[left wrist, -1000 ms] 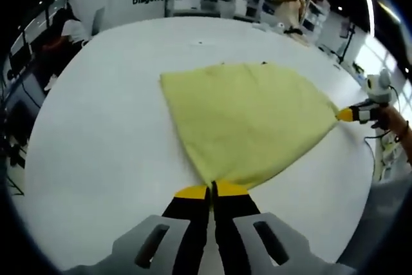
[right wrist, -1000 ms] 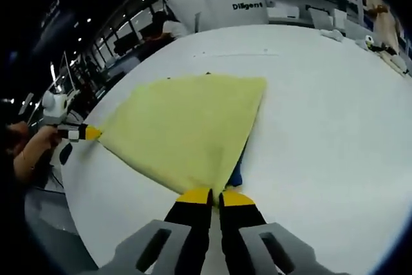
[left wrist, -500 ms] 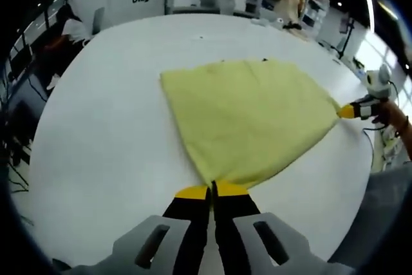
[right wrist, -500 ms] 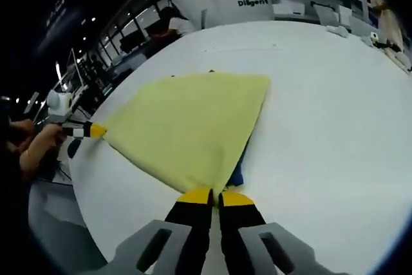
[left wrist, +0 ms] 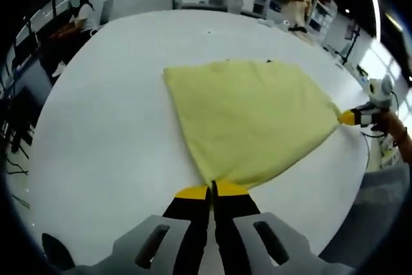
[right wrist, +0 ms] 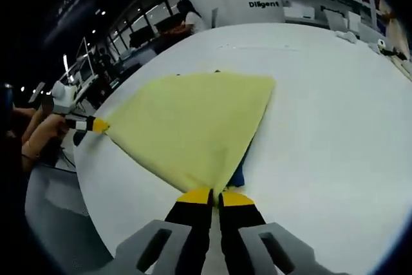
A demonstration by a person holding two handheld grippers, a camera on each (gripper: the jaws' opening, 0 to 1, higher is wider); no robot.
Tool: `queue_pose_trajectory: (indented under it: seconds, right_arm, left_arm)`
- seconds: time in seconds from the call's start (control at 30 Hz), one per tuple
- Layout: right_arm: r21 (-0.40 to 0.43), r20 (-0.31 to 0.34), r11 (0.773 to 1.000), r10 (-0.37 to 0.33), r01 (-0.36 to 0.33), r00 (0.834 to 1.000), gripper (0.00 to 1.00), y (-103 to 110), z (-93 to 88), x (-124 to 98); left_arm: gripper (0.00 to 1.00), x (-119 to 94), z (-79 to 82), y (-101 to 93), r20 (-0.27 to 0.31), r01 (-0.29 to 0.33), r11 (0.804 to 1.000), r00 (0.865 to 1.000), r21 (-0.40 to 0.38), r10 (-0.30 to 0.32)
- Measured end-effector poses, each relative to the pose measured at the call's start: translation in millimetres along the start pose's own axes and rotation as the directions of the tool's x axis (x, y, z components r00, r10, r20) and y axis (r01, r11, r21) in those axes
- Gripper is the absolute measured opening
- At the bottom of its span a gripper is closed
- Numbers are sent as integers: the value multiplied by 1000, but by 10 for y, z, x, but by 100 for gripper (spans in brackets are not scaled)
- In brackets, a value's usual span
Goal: Fold the garment on the visible template until the final outline fits inside the template.
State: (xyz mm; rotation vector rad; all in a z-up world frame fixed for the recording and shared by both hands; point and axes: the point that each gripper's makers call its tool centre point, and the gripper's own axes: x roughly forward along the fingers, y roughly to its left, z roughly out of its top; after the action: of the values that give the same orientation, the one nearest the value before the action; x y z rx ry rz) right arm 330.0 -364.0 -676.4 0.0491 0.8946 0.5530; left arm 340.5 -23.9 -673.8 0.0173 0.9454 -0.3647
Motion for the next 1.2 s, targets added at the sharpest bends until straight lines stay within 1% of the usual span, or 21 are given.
queue_pose_trajectory:
  seconds: [0.2, 0.33, 0.37, 0.43, 0.47, 0.5, 0.53, 0.57, 0.63, 0.67, 0.7, 0.73, 0.77, 0.87, 0.93, 0.97, 1.03, 1.07, 1.17, 1.2]
  right_arm:
    - [-13, 2, 1000, -9, 9, 1000, 0, 23, -21, -1]
    - [-1, 4, 1000, -14, 14, 1000, 0, 25, -28, 13]
    - [-35, 5, 999, -12, 12, 1000, 0, 27, -24, 11]
    - [-32, 5, 999, -25, 25, 1000, 0, 27, -13, 14]
    - [-41, 15, 998, -43, 44, 999, 1, 17, 13, 5]
    - [-44, 25, 998, -46, 47, 999, 3, 19, 36, -4]
    - [-33, 48, 998, -47, 49, 998, 4, 29, 79, -21]
    - [-23, 62, 999, -38, 40, 997, 6, 58, 107, -36]
    - [-11, 89, 999, -35, 36, 995, 15, 108, 156, -73]
    - [-11, 97, 999, -37, 39, 995, 22, 135, 174, -95]
    - [-11, 102, 999, -38, 40, 994, 27, 157, 182, -113]
    - [-19, 114, 999, -36, 38, 993, 33, 200, 206, -147]
    - [-24, 121, 999, -33, 36, 992, 40, 233, 220, -176]
    - [-50, 153, 998, -14, 22, 988, 56, 368, 286, -276]
    - [-69, 159, 998, -3, 14, 987, 62, 446, 299, -330]
    - [-82, 162, 997, 4, 10, 987, 65, 497, 302, -369]
    - [-97, 166, 995, 13, 3, 986, 69, 565, 308, -416]
    - [-98, 168, 995, 16, 0, 986, 73, 607, 309, -447]
    - [-98, 165, 995, 28, -12, 986, 85, 706, 295, -504]
    - [-99, 169, 995, 31, -15, 985, 88, 745, 289, -533]
  left_arm:
    - [1, -22, -34, 4, -2, -7, 1000, 1000, 14, 7]
    - [1, -23, -32, 5, 4, -8, 1000, 1000, 14, 8]
    - [3, -24, -33, 5, 5, -10, 1000, 1000, 12, 10]
    - [7, -26, -37, 21, 4, -22, 1000, 1000, 3, 22]
    - [10, -31, -36, 28, 4, -27, 1000, 1000, 3, 27]
    - [12, -42, -21, 33, 13, -31, 999, 999, 5, 31]
    - [14, -63, -9, 38, 20, -33, 999, 999, 8, 33]
    - [18, -69, -4, 39, 23, -33, 999, 999, 8, 33]
    - [26, -118, 23, 12, 43, -21, 1000, 999, -7, 22]
    - [30, -139, 31, -5, 50, -17, 1000, 999, -8, 17]
    - [32, -177, 63, -40, 72, -8, 1000, 997, -3, 8]
    - [35, -208, 74, -65, 82, -4, 1000, 997, 2, 4]
    - [39, -253, 83, -99, 91, 0, 1000, 996, 3, 0]
    - [48, -341, 102, -195, 109, 15, 999, 994, 30, -18]
    - [56, -402, 120, -256, 127, 18, 998, 992, 66, -26]
    - [61, -429, 130, -277, 139, 19, 998, 990, 67, -28]
    - [68, -475, 165, -334, 170, 30, 996, 984, 82, -44]
    - [72, -507, 173, -374, 178, 37, 995, 983, 94, -54]
    - [79, -579, 169, -461, 176, 44, 992, 982, 116, -64]
    - [81, -610, 177, -482, 183, 42, 992, 981, 120, -64]
